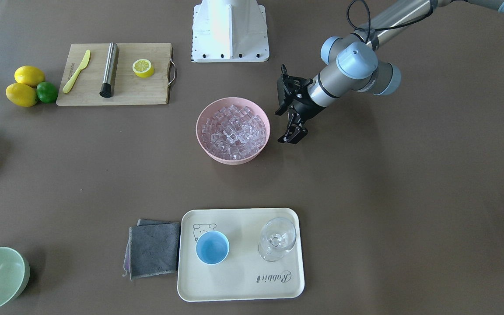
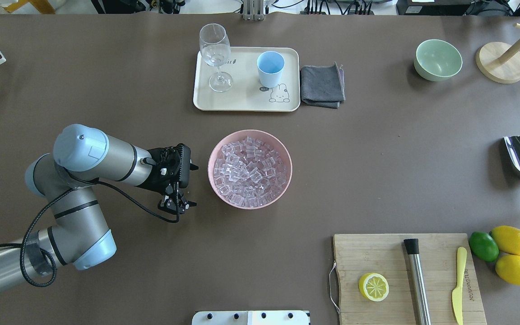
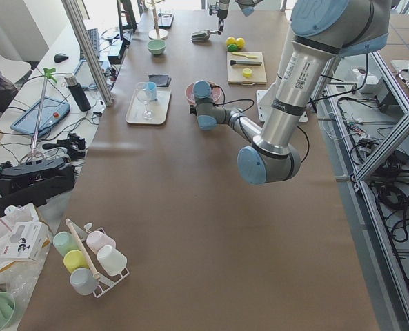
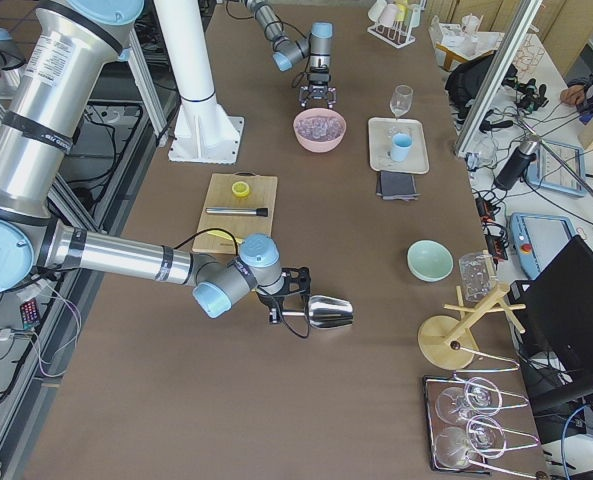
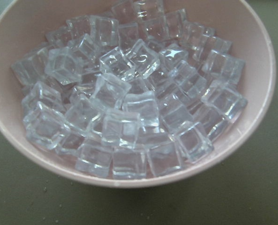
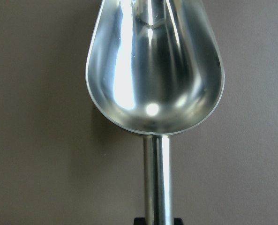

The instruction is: Put ice in cup with scoop

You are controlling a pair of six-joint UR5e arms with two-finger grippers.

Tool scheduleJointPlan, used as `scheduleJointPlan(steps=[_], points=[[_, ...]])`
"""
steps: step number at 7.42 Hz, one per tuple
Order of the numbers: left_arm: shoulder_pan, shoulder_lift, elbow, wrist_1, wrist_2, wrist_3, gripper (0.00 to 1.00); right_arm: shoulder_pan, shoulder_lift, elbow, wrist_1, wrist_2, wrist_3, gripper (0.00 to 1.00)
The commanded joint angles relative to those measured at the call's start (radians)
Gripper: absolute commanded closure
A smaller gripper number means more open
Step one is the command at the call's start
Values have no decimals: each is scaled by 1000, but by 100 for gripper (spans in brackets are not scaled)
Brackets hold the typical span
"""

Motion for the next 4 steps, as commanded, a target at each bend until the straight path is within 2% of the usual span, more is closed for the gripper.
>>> scheduleJointPlan(steps=[1,3,4], points=[[-23,-53,54,26,-39,25,1,11,-5,93,-77,111,-70,100],[-42,-53,63,26,-40,73,1,51,24,213,-257,115,-259,100],[-46,-53,63,28,-40,70,1,93,63,233,-340,122,-402,100]])
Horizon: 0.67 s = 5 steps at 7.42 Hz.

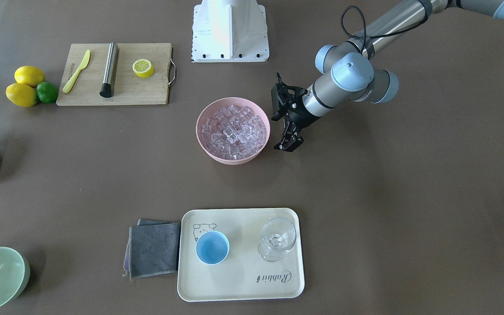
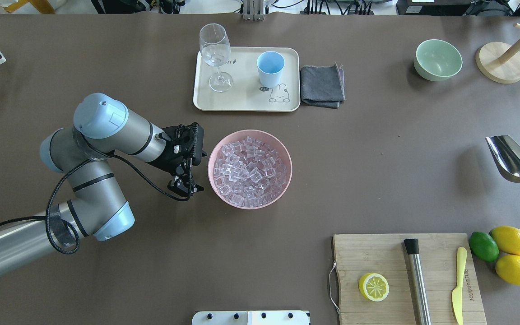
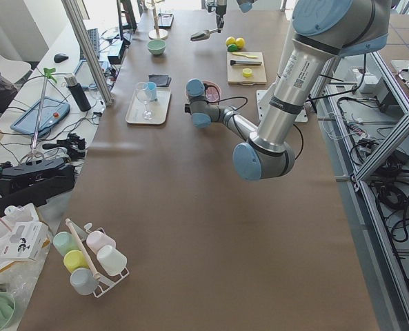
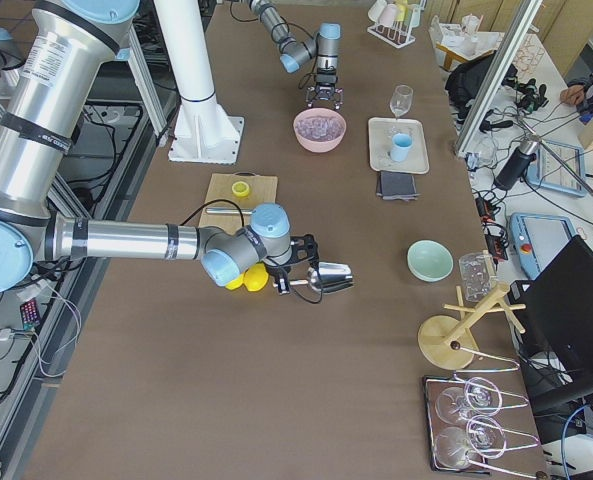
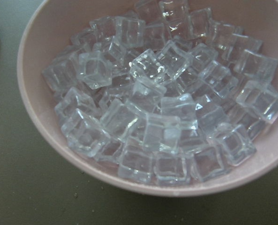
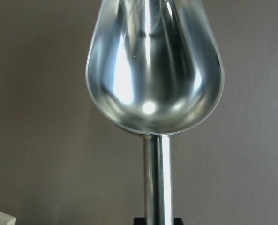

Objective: Put ice in cup with scoop
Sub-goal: 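Grasp the metal scoop handle with the right gripper and lift it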

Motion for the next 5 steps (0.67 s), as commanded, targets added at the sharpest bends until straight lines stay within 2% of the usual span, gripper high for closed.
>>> scheduleJointPlan(steps=[1,2,3,4,5], points=[[-7,-2,3,3,-1,3,1,74,74,98,-184,17,-235,100],[-4,-4,3,3,0,2,1,76,115,123,-265,0,-302,100],[5,-12,3,3,2,-3,1,102,125,147,-299,-9,-399,100],[6,-12,5,3,2,-36,1,104,133,193,-360,-9,-413,100],[7,-15,9,3,3,-43,1,105,154,191,-371,-8,-457,100]])
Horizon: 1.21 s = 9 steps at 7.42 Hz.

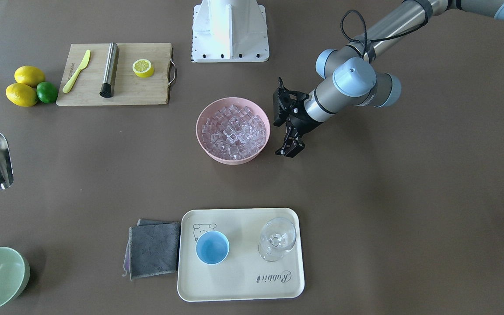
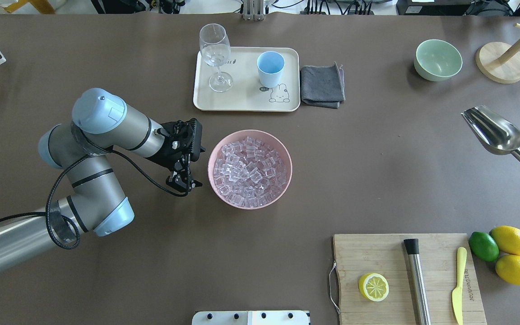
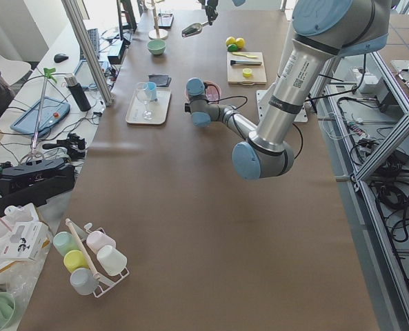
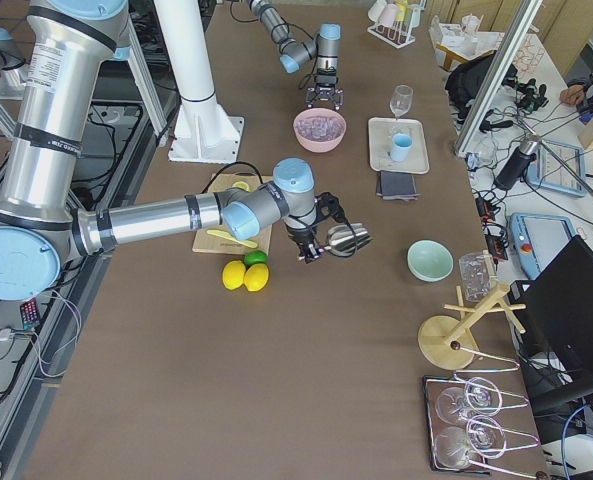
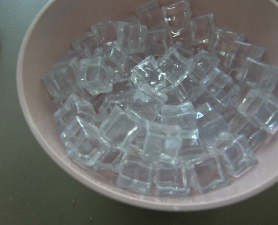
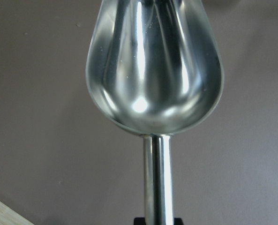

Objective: Put ice in cup with scoop
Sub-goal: 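Grasp the metal scoop handle with the right gripper and lift it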

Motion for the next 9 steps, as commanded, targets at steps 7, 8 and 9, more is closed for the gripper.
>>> scheduleJointPlan(steps=[7,8,9], points=[[18,-11,3,0,0,-22,1,-142,497,234,-841,-251,-725,100],[18,-8,3,-1,0,-22,1,-154,561,243,-904,-244,-727,100],[18,-8,3,-1,0,-22,1,-200,618,248,-956,-247,-710,100]])
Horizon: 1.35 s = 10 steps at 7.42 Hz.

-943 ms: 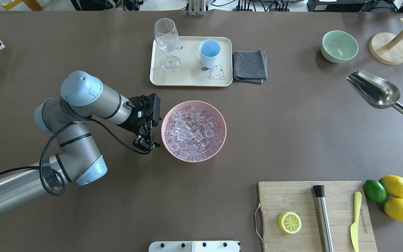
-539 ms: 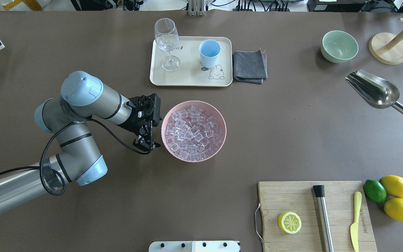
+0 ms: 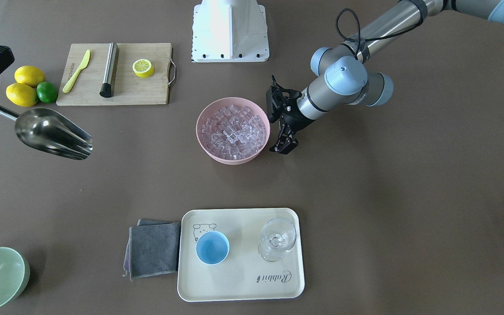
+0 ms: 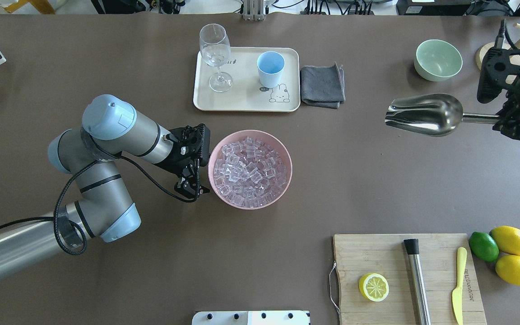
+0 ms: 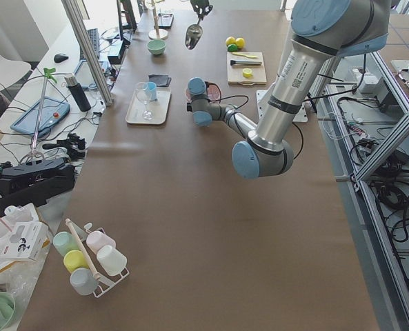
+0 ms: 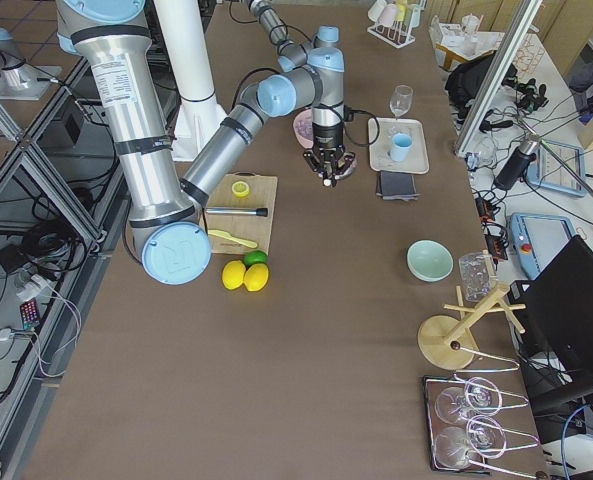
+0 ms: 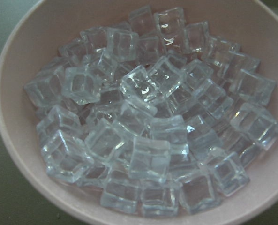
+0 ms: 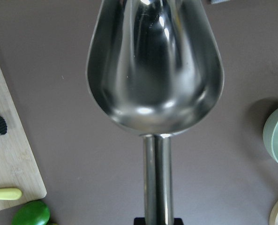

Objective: Put ice in cup with scoop
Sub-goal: 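Grasp the metal scoop handle with the right gripper and lift it, then carry the scoop with the right gripper over the pink bowl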

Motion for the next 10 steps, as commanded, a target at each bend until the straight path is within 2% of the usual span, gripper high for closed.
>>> scheduleJointPlan(steps=[1,3,4,5,6,8,10], points=[[0,2,0,-1,0,0,1,-104,140,15,-124,-21,13,100],[0,2,0,-1,0,0,1,-215,168,13,-126,-25,132,100],[0,2,-2,-1,0,0,1,-248,226,0,-182,-29,176,100],[0,2,0,-1,-2,0,1,-265,359,-61,-313,-43,177,100],[0,2,-2,-1,0,0,1,-273,421,-103,-366,-55,177,100],[0,0,0,1,0,0,1,-308,494,-216,-409,-142,177,100],[0,1,0,1,-2,0,1,-331,562,-249,-481,-152,177,100]])
